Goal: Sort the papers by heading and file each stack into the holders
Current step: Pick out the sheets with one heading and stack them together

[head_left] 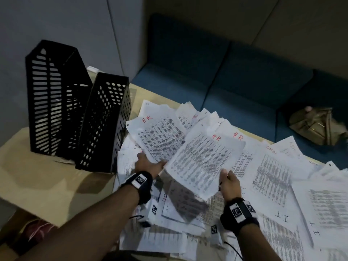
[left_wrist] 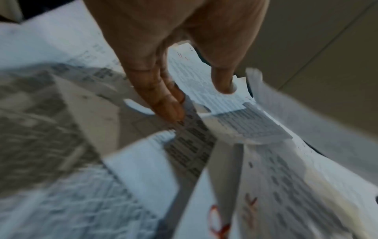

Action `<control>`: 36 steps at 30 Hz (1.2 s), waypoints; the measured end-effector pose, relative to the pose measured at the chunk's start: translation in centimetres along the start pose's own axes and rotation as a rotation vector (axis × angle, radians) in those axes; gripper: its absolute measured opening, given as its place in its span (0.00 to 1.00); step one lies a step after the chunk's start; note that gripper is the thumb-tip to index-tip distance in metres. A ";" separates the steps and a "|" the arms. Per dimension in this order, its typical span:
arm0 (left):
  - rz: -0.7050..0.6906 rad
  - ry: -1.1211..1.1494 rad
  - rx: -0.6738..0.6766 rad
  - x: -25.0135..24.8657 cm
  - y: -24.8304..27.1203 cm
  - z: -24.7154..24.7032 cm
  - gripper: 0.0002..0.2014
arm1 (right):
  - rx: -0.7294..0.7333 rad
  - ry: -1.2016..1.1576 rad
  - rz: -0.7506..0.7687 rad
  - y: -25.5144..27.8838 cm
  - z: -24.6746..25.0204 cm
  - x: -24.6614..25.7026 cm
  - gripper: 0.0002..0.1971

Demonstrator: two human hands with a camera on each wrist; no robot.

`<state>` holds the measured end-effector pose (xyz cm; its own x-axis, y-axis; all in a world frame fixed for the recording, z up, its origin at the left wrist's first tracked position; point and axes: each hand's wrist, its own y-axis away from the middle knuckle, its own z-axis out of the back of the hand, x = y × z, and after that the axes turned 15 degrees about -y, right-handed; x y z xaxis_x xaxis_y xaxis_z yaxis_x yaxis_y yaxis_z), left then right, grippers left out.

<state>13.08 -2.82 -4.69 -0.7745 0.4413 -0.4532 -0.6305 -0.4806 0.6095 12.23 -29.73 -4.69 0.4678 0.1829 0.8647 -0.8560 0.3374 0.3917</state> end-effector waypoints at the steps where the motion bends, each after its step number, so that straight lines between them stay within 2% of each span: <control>1: 0.009 0.029 0.001 -0.4 -0.2 -0.3 0.41 | 0.014 0.053 0.045 0.0 0.7 0.3 0.36; 4: -0.021 0.077 0.005 -0.6 -0.7 -1.0 0.34 | -0.059 0.076 0.134 -0.9 2.1 1.6 0.25; 6: -0.094 -0.006 0.028 0.5 -0.8 -0.8 0.34 | -0.070 0.006 0.174 -1.5 2.8 2.2 0.18; 8: -0.194 -0.047 0.073 2.2 -0.5 -0.1 0.30 | -0.044 0.029 0.162 -1.4 3.0 2.4 0.15; 11: -0.313 -0.062 0.139 5.3 -0.4 2.2 0.18 | 0.060 0.070 0.181 -0.6 2.1 1.9 0.15; 15: -0.393 -0.286 0.279 8.8 -1.4 3.7 0.19 | 0.193 0.288 0.096 0.3 -1.0 1.1 0.12; 18: -0.479 -0.206 0.397 9.6 -0.7 3.4 0.15 | 0.308 0.386 0.043 0.8 -3.6 0.9 0.14; 20: -0.538 -0.202 0.439 9.6 -0.4 3.4 0.17 | 0.285 0.323 -0.012 1.3 -4.9 1.0 0.18; 23: -0.603 -0.276 0.475 9.7 -0.3 3.6 0.12 | 0.227 0.193 -0.069 2.3 -6.1 1.5 0.21; 24: -0.617 -0.263 0.480 9.7 -0.4 3.7 0.13 | 0.219 0.182 -0.056 2.4 -6.1 1.6 0.20; 26: -0.626 -0.125 0.472 8.8 0.1 4.5 0.19 | 0.221 0.176 -0.025 2.6 -5.5 1.7 0.19; 29: -0.391 0.206 0.425 6.4 1.0 5.1 0.34 | 0.282 0.189 -0.047 2.8 -4.5 0.6 0.18; 30: -0.370 0.261 0.414 5.3 1.2 5.0 0.35 | 0.320 0.226 -0.054 3.1 -4.3 0.1 0.17; 33: -0.527 0.117 0.350 3.4 2.3 3.7 0.27 | 0.441 0.271 -0.070 4.0 -4.2 -0.2 0.16; 34: -0.536 0.067 0.308 3.2 2.3 3.3 0.25 | 0.464 0.276 -0.069 4.3 -4.2 -0.1 0.17; 36: -0.542 0.017 0.264 3.1 2.2 2.7 0.22 | 0.389 0.228 -0.057 3.6 -4.3 -0.5 0.27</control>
<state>9.42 -0.46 -3.05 -0.3483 0.5573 -0.7537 -0.9034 0.0148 0.4285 9.85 -24.64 -5.01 0.5158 0.3876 0.7640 -0.8260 -0.0117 0.5635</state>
